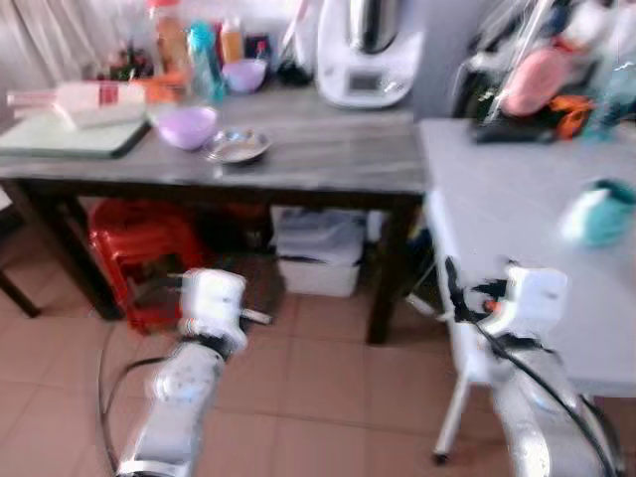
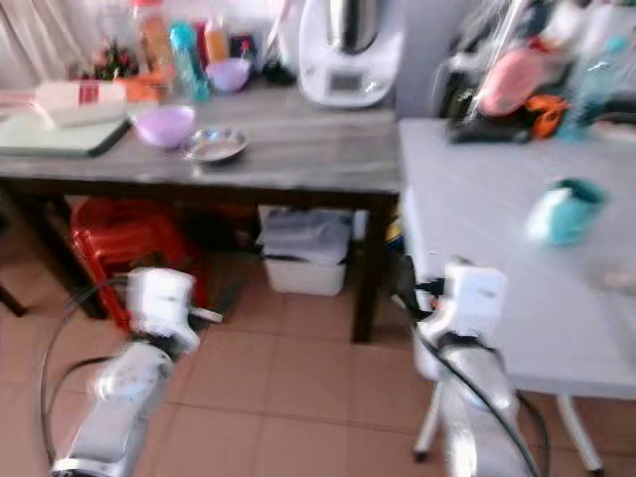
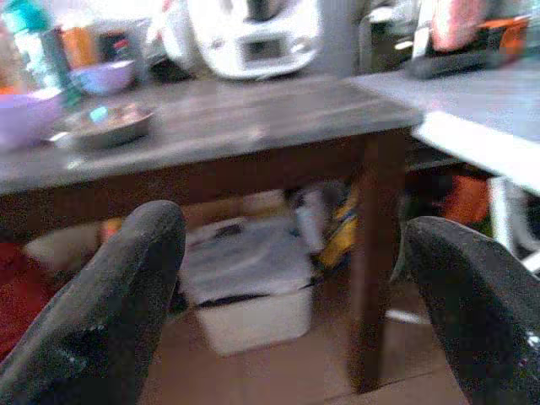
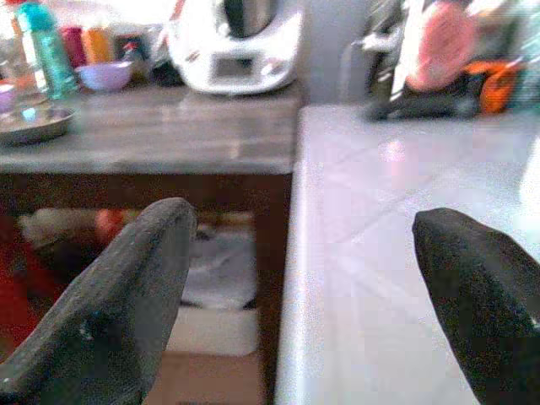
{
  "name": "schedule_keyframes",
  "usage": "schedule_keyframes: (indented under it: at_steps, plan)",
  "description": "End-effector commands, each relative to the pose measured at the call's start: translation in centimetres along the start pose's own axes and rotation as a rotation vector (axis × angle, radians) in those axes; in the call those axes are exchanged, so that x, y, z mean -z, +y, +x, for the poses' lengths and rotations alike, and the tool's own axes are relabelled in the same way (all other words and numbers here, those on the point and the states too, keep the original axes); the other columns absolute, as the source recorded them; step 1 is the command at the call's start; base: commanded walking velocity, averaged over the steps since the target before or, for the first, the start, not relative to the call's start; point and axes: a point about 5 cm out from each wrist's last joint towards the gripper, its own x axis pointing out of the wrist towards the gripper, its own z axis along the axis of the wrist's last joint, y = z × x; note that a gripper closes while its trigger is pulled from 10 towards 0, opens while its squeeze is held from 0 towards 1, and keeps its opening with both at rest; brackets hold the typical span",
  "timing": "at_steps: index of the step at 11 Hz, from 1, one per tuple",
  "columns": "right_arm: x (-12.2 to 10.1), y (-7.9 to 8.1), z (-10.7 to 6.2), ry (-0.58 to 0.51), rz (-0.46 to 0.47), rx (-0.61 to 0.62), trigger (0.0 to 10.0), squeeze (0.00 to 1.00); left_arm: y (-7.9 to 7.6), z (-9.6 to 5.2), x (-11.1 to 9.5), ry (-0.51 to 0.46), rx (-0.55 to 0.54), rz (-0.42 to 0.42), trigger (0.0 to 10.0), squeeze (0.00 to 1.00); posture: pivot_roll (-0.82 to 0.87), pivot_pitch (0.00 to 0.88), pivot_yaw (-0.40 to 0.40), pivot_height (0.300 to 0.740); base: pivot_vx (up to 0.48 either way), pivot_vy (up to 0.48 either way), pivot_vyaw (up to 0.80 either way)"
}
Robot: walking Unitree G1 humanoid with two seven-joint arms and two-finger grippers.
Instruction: Setting the table
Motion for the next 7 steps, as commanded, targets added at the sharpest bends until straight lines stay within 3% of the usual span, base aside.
schedule_keyframes:
  at_steps: [1, 7]
  plan:
    - [-0.29, 0.99, 0.27, -0.013, 0.025, -0.028, 10.0, 0.00, 1.22, -0.32, -0.32, -0.003, -0.029, 0.028, 10.0, 0.00, 0.02, 0.001, 0.035, 0.740, 0.000, -0.364, 0.00]
    - [-0.25, 1.26, 0.34, -0.010, 0.030, -0.039, 10.0, 0.00, 1.03, -0.32, -0.41, -0.002, -0.014, 0.025, 10.0, 0.00, 0.02, 0.004, 0.036, 0.740, 0.000, -0.394, 0.00]
